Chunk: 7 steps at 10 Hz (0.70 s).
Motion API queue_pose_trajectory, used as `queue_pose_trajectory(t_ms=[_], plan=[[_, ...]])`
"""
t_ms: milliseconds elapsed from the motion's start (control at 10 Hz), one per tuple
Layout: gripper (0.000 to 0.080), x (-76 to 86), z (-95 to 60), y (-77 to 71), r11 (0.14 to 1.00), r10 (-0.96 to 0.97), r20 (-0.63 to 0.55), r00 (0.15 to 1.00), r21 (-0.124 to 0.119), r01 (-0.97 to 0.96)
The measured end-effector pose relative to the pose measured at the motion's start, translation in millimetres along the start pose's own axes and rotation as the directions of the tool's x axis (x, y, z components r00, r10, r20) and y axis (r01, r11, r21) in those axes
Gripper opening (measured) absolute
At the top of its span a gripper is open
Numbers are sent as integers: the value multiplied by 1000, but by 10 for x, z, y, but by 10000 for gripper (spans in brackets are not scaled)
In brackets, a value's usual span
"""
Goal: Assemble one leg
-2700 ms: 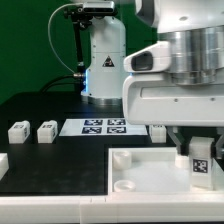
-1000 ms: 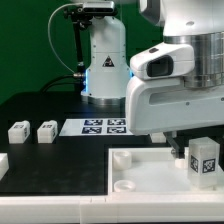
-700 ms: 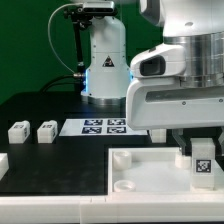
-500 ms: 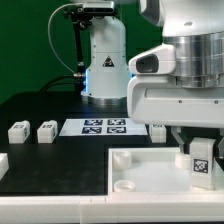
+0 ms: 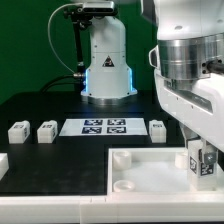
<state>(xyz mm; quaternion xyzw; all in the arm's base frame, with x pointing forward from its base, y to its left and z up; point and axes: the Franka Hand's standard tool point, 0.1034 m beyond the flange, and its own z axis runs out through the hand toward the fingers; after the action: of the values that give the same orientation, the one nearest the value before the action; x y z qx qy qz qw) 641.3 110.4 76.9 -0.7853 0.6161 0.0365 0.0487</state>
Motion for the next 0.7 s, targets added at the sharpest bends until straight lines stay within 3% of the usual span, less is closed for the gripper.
queue_pose_trajectory(t_ms=[100, 200, 300, 400, 500, 600, 700], plan=[[294, 2, 2, 0, 995, -97, -3, 995, -1, 97], [371, 10, 17, -4, 923, -386, -21, 922, -10, 385], [371, 4, 19, -4, 835, -551, -16, 835, -13, 551], [555, 9, 19, -3, 801, -598, -16, 801, -14, 598], [628, 9, 19, -3, 758, -652, -15, 758, -15, 652], [628, 15, 19, -2, 668, -744, -14, 668, -20, 744], [646, 28, 24, 5, 433, -901, -14, 433, -53, 900]])
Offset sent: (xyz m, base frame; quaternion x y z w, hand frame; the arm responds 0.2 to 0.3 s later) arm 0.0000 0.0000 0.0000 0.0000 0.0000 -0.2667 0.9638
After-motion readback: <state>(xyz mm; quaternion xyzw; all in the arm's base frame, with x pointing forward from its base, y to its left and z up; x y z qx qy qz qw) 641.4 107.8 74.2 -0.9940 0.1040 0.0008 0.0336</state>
